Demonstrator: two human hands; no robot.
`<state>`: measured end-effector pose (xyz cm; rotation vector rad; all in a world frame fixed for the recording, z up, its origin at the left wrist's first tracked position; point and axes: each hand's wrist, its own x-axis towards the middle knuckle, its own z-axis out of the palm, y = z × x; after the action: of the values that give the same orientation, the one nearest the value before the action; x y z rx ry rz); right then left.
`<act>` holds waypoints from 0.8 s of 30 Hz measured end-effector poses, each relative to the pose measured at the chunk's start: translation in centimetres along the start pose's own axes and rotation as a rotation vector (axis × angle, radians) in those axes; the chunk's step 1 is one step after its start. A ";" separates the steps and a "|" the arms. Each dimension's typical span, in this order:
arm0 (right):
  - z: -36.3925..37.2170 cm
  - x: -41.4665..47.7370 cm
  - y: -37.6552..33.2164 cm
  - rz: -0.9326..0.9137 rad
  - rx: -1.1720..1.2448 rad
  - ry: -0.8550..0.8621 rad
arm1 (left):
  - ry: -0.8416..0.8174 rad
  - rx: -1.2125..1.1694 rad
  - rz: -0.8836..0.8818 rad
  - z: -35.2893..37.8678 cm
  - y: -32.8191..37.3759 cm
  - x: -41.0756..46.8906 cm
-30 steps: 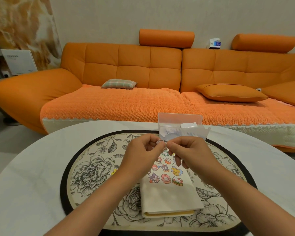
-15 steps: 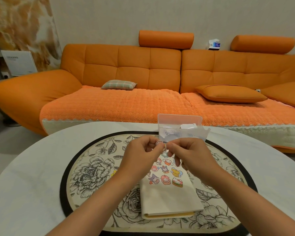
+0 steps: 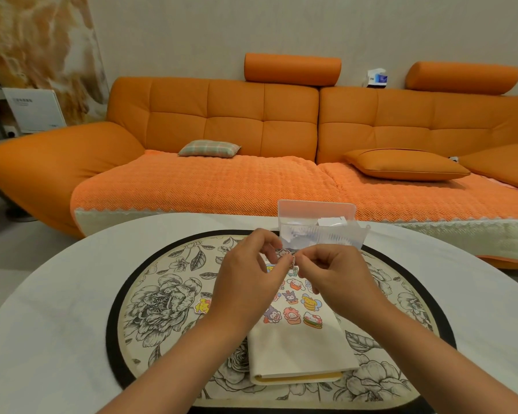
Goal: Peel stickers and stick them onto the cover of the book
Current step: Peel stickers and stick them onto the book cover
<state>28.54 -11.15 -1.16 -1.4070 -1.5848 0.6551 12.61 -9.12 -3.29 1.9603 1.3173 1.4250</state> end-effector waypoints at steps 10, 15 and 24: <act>-0.1 0.1 -0.1 0.033 0.040 0.022 | -0.122 -0.399 -0.340 0.2 0.4 0.0; -0.2 0.1 0.0 0.038 0.047 0.041 | -0.169 -0.482 -0.412 0.3 0.6 0.1; -0.3 0.1 0.0 0.023 0.038 0.034 | -0.206 -0.482 -0.454 0.8 0.4 0.0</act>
<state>28.77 -11.11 -1.00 -1.4037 -1.5241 0.6683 13.54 -9.15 -3.30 1.3475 1.1032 1.1469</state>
